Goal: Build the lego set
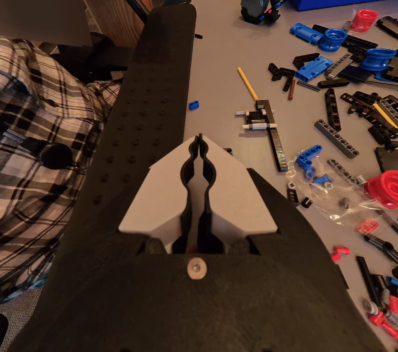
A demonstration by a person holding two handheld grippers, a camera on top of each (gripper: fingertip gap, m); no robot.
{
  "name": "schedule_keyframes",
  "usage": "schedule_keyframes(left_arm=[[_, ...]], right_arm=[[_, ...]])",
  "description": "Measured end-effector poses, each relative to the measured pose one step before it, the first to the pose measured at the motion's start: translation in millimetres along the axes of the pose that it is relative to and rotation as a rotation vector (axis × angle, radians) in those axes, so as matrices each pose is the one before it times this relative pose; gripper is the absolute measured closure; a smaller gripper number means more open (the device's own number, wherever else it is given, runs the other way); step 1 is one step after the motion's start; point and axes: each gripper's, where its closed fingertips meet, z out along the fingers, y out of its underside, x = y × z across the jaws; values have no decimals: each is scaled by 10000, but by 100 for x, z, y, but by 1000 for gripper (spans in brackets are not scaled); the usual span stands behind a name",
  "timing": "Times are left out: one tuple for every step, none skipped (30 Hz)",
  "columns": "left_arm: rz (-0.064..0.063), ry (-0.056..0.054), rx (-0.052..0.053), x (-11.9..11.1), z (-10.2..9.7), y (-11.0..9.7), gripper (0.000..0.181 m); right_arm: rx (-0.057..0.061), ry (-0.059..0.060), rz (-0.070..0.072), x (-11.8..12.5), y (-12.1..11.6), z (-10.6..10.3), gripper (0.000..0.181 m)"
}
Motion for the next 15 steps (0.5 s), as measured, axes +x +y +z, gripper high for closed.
schedule_keyframes(left_arm=[[112,-21,29,-270,461,-249,174],[76,35,46,-156,463,-254,173],[65,22,73,-159,443,-280,173],[21,20,74,-149,460,-271,173],[18,36,67,-93,466,-259,174],[56,17,36,-102,479,-208,174],[46,-34,5,-194,480,-121,174],[5,-22,-3,-176,475,-90,174],[5,12,28,-93,454,-108,174],[30,-3,17,-108,420,-72,174],[35,-14,-15,-114,418,-29,174],[21,6,-20,-94,402,-22,174],[29,7,-38,-92,403,28,174],[41,-1,-59,-86,398,67,174],[37,22,-67,-49,389,101,174]], right_arm=[[1,63,-4,127,23,-10,181],[4,52,-8,101,-6,0,181],[2,49,-16,90,-12,16,181],[-3,43,-25,58,3,24,181],[-10,48,-26,75,5,34,181],[-3,49,-28,76,6,19,181],[6,48,-25,67,-22,9,181],[12,56,-21,88,-31,15,181],[8,50,-10,85,-10,1,181],[3,54,-9,95,12,-10,181],[6,54,-15,85,1,-16,181],[15,47,-12,68,-15,-22,181],[17,44,-14,65,-27,-25,181],[19,50,-22,74,-35,-36,181],[20,51,-21,76,-36,-36,181]])
